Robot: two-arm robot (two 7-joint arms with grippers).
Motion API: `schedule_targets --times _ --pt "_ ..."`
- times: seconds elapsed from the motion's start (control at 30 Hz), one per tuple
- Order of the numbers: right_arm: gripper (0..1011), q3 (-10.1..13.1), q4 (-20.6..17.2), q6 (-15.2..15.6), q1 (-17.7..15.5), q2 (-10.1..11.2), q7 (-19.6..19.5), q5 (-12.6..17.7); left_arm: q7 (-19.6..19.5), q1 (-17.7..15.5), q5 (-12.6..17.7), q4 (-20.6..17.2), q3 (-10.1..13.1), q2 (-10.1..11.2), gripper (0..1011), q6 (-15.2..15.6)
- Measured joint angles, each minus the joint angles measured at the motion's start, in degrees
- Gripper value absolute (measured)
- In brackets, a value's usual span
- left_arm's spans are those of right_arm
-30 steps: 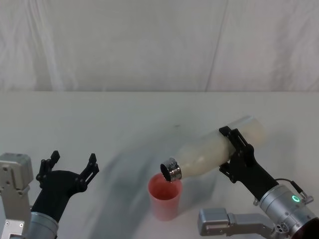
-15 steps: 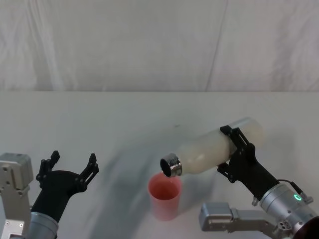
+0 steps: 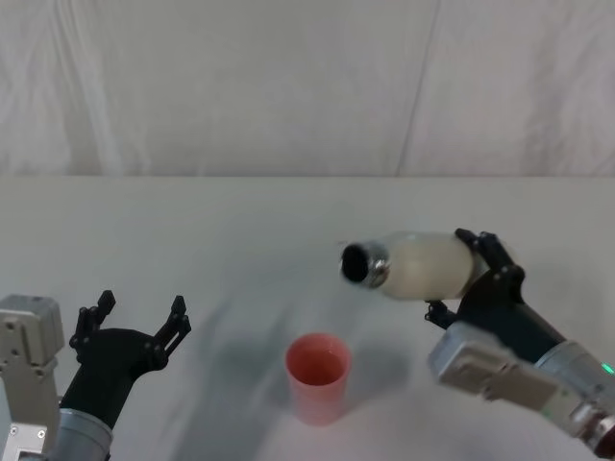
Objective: Grasp the thermos with one hand and pour water into the cup lid.
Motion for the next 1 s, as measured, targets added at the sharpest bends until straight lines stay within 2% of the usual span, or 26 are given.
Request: schedule_targets --times 0.03,0.1,0.13,0.2,0.23,0.27,0.3,0.37,0.4,0.43,0.47,0.63,0.73,1.0 --pt "962 1.31 -0.61 -0.03 -0.58 -0.35 1.41 3.07 0.00 0.00 0.00 0.00 0.00 0.00 1001 0.00" --pt "962 2.59 -1.17 0.00 -1.11 -0.73 2.63 5.84 0.00 0.00 0.00 0.00 0.00 0.00 1001 0.00" --pt "962 3.92 -1.69 0.18 -1.70 -1.16 4.06 9.02 0.00 0.00 0.00 0.00 0.00 0.00 1001 0.00" --pt "962 5.32 -2.18 0.64 -2.26 -1.68 5.44 12.34 0.00 0.00 0.00 0.00 0.00 0.00 1001 0.00" --pt "962 6.75 -2.66 1.24 -2.77 -2.26 6.80 15.40 0.00 0.00 0.00 0.00 0.00 0.00 1001 0.00" --pt "962 7.24 -2.82 1.56 -2.96 -2.47 7.27 16.73 0.00 0.00 0.00 0.00 0.00 0.00 1001 0.00" --pt "962 8.48 -3.17 2.25 -3.45 -3.02 8.49 19.63 0.00 0.00 0.00 0.00 0.00 0.00 1001 0.00" --pt "962 9.57 -3.43 2.92 -3.85 -3.46 9.31 22.26 0.00 0.00 0.00 0.00 0.00 0.00 1001 0.00" --pt "962 10.48 -3.67 3.48 -4.21 -3.82 10.14 24.50 0.00 0.00 0.00 0.00 0.00 0.00 1001 0.00" --pt "962 10.48 -3.67 3.48 -4.21 -3.82 10.14 24.50 0.00 0.00 0.00 0.00 0.00 0.00 1001 0.00" --pt "962 12.01 -4.01 4.34 -4.81 -4.34 11.14 28.10 0.00 0.00 0.00 0.00 0.00 0.00 1001 0.00" --pt "962 14.10 -4.36 5.51 -5.79 -4.98 12.52 33.26 0.00 0.00 0.00 0.00 0.00 0.00 1001 0.00" --pt "962 16.04 -4.52 6.67 -6.65 -5.59 13.29 38.31 0.00 0.00 0.00 0.00 0.00 0.00 1001 0.00" --pt "962 17.99 -3.20 8.59 -7.04 -6.87 13.77 45.82 0.00 0.00 0.00 0.00 0.00 0.00 1001 0.00"
